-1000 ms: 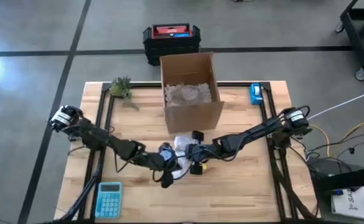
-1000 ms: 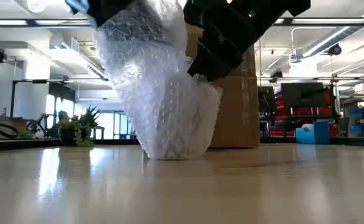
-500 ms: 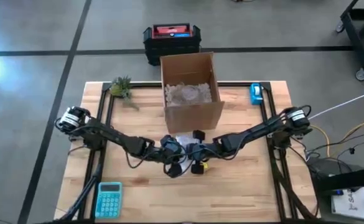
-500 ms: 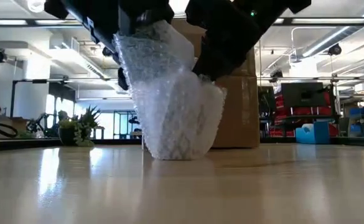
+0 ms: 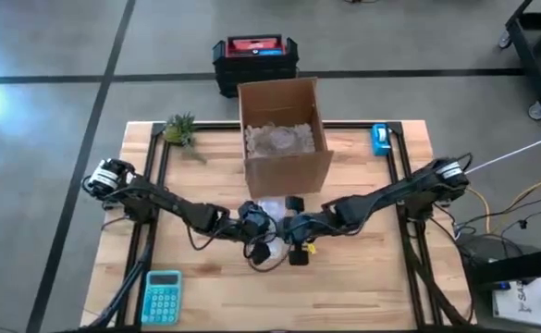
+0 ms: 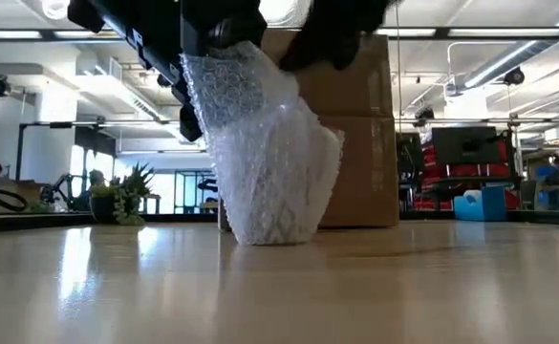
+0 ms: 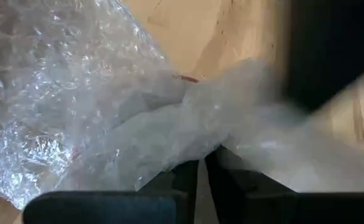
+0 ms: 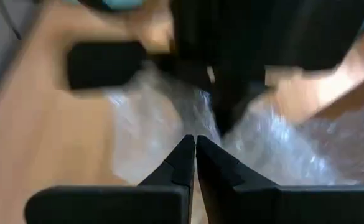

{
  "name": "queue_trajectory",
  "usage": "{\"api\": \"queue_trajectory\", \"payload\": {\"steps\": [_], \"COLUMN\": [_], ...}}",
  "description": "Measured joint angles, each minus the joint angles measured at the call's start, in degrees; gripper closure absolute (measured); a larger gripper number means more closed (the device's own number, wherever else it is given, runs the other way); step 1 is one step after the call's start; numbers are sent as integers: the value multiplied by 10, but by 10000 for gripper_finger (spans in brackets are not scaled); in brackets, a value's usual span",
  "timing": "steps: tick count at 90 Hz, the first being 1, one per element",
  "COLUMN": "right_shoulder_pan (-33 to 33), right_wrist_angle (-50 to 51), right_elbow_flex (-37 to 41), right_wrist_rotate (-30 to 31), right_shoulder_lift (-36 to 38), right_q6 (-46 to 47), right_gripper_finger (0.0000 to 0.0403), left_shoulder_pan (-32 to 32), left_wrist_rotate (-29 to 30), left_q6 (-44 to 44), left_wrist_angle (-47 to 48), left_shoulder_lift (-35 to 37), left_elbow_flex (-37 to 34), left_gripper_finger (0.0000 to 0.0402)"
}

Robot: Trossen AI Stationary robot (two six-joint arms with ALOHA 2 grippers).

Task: Wrap mug
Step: Wrap the gray mug with the bubble wrap

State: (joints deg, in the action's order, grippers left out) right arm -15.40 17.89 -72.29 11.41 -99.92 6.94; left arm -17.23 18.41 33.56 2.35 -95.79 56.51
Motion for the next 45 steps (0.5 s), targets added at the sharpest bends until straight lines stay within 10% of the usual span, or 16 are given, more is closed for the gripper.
{"api": "queue_trajectory", "payload": {"steps": [45], "right_shoulder_pan": [24], "right_wrist_angle": [22], "right_elbow_flex": [-6], "right_wrist_rotate": [0], "right_shoulder_lift": [-53], "right_q6": [32], "right_gripper_finger": [400], "left_shoulder_pan": [-32], "left_wrist_rotate": [-52], "left_q6": [35], "left_wrist_angle": [159], "left_shoulder_lift": [78], "left_elbow_flex": [74], "left_gripper_finger": [380]}}
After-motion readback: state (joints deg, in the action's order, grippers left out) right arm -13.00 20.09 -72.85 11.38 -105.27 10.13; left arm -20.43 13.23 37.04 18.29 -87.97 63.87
